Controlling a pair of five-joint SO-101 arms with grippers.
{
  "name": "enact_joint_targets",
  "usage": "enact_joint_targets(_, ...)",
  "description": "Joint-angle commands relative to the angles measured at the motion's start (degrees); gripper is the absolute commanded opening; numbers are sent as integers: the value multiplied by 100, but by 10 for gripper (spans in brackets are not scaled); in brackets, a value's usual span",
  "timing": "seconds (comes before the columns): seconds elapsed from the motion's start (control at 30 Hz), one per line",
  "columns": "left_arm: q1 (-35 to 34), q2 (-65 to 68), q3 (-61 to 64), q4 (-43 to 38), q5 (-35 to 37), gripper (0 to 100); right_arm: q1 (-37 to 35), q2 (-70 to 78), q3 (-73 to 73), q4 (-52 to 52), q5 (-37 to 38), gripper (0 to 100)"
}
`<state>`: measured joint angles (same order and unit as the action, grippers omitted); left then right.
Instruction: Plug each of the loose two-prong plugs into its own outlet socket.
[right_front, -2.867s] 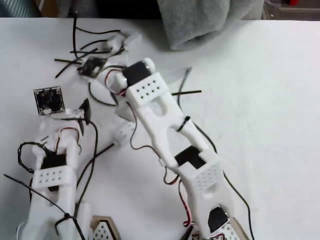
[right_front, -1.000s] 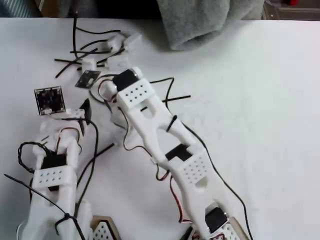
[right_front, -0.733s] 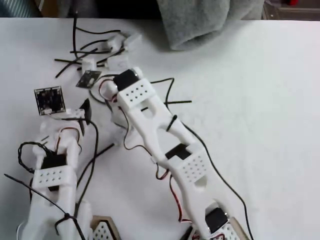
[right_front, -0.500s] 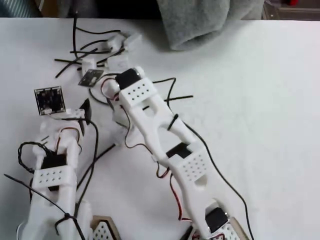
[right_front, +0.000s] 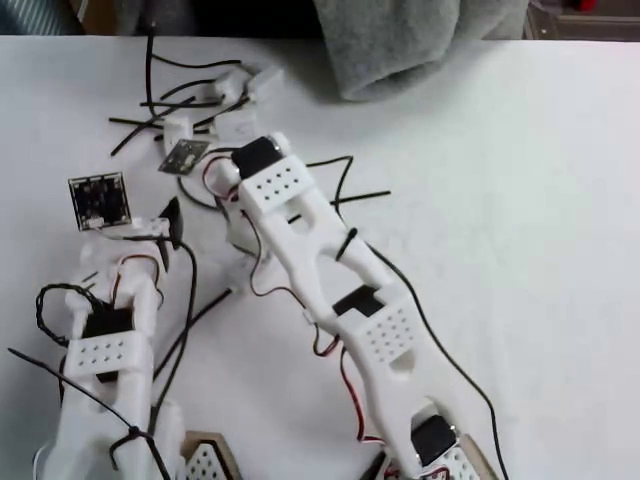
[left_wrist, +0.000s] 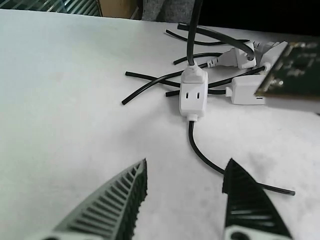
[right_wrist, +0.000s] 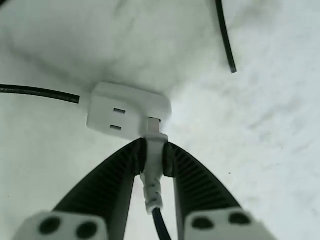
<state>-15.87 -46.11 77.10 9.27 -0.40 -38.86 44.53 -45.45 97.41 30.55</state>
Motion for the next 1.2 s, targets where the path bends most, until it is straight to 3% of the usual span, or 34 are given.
enact_joint_targets(0.0,66,-154,-18,-105,26,253,-4,13,369,92,26,19)
enact_joint_targets(0.4,66,-154,-18,-105,26,253,-92,31,26,66,-9,19)
enact_joint_targets(0.73,66,-154,-18,-105,26,253,-233,1121,-976,92,-9,18)
enact_joint_targets(1.17,66,-154,-18,-105,26,253,-312,1604,-677,101,-9,18)
